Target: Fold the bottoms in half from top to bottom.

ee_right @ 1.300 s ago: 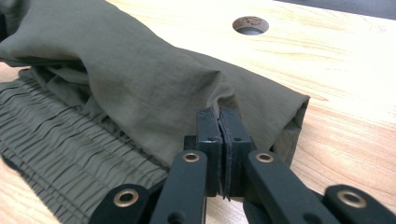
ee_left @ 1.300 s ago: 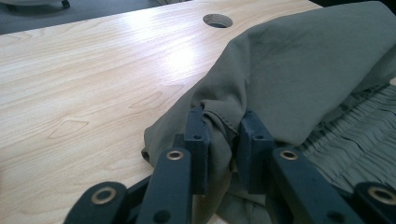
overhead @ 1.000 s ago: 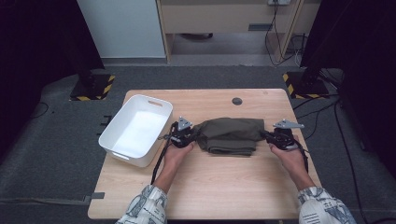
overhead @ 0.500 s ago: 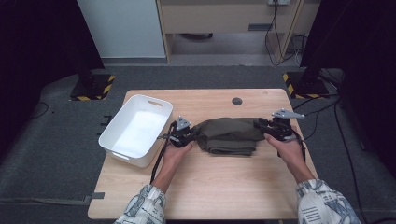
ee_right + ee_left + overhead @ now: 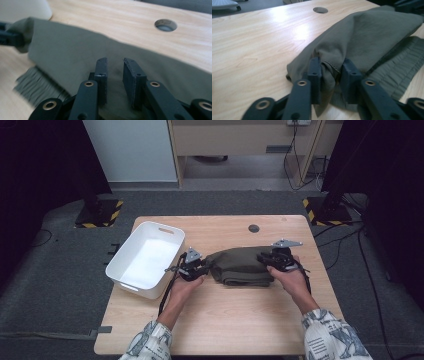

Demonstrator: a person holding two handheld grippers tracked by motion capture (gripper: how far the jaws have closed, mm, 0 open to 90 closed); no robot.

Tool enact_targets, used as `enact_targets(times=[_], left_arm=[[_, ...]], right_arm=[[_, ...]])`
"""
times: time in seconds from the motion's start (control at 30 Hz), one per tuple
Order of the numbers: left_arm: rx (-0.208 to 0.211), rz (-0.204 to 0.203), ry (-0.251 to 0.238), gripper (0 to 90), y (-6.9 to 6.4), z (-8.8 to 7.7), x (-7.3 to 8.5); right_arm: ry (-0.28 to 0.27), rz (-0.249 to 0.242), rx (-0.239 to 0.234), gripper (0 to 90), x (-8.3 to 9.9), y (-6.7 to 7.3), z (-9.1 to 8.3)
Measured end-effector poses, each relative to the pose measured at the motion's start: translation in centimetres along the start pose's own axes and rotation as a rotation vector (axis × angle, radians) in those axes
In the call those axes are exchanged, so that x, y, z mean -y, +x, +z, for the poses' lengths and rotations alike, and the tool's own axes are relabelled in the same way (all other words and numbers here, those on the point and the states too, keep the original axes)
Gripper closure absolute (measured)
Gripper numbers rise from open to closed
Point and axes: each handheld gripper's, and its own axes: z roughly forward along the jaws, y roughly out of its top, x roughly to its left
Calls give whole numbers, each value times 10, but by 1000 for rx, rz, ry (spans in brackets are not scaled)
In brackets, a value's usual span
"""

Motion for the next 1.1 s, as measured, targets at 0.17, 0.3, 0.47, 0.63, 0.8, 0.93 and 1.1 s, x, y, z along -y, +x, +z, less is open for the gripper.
enact_targets(times=[0.17, 0.3, 0.47, 0.63, 0.8, 0.93, 1.1], left_arm=[[-2, 0, -28, 495, -4, -10, -5], [-5, -9, -81, 464, -7, -21, -19], [-30, -19, -99, 508, -6, -15, -41], [-52, -60, -77, 573, -6, 8, -51], [-24, -59, -28, 612, -17, 25, -39], [-8, -35, 1, 628, -26, 28, -24], [-2, -15, 17, 612, -31, 33, -8]], right_arm=[[7, -9, -11, 713, 16, 5, -3], [-1, -10, -12, 709, 21, 6, -3], [12, -21, -8, 708, 27, 9, -1], [19, -30, -7, 708, 31, 10, 2], [15, -28, -9, 708, 36, 12, 2], [18, -28, -20, 687, 40, 12, 1], [-37, -34, 13, 576, 26, 10, -9]])
